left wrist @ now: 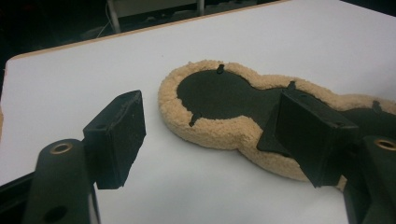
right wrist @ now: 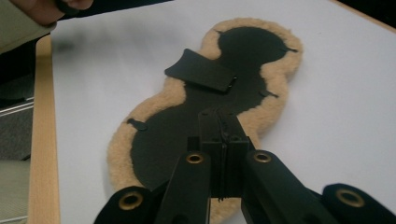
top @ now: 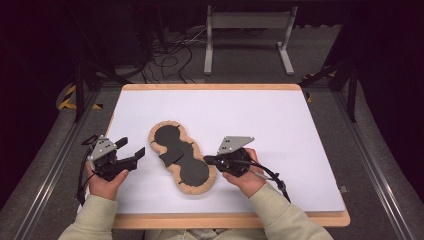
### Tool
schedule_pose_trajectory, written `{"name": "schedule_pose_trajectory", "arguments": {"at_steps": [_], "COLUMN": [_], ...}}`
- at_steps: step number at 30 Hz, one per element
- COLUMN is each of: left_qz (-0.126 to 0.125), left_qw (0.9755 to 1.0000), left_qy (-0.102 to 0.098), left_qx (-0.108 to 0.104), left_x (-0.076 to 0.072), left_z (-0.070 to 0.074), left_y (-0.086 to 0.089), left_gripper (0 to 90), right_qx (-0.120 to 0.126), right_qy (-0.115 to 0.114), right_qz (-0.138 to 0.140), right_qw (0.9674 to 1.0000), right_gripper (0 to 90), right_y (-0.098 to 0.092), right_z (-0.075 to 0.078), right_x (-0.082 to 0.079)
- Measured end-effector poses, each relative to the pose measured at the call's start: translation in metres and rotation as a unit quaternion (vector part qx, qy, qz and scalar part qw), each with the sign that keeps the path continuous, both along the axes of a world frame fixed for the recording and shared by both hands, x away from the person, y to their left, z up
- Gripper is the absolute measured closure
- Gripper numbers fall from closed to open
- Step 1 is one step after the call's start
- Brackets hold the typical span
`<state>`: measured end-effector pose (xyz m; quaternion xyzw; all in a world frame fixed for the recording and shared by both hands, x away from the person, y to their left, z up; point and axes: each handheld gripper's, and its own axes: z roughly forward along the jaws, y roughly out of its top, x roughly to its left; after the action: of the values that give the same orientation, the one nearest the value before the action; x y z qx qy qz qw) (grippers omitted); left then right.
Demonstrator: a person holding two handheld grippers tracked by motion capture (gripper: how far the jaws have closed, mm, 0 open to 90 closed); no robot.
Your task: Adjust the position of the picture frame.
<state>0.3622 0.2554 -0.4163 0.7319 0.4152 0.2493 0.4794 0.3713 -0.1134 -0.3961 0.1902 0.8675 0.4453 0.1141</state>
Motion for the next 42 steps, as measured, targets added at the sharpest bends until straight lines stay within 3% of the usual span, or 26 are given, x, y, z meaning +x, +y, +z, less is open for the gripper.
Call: {"name": "schedule_pose_trajectory", "arguments": {"at_steps": [13, 23, 33, 38, 42], "left_qz": [0.004, 0.002, 0.001, 0.0, -0.001], "left_qw": [0.9999, 0.9999, 0.9999, 0.9999, 0.9999], "left_qy": [0.012, 0.011, 0.012, 0.013, 0.013], "left_qx": [-0.006, -0.005, -0.004, -0.004, -0.004], "left_x": [0.003, 0.004, 0.004, 0.006, 0.007], "left_z": [-0.004, -0.005, -0.005, -0.005, -0.005], "left_y": [0.005, 0.004, 0.004, 0.003, 0.002], "left_gripper": [24.9, 25.4, 25.4, 25.4, 25.4], "right_qx": [-0.033, -0.035, -0.057, -0.072, -0.069], "right_qy": [0.021, 0.046, 0.057, 0.061, 0.063], "right_qz": [0.05, 0.082, 0.098, 0.09, 0.087], "right_qw": [0.998, 0.995, 0.9918, 0.9914, 0.9918], "right_gripper": [90.0, 90.0, 90.0, 90.0, 90.0], "right_y": [0.045, 0.064, 0.078, 0.081, 0.081], "right_z": [-0.022, -0.035, -0.049, -0.057, -0.058], "right_x": [-0.014, -0.026, -0.036, -0.037, -0.036]}}
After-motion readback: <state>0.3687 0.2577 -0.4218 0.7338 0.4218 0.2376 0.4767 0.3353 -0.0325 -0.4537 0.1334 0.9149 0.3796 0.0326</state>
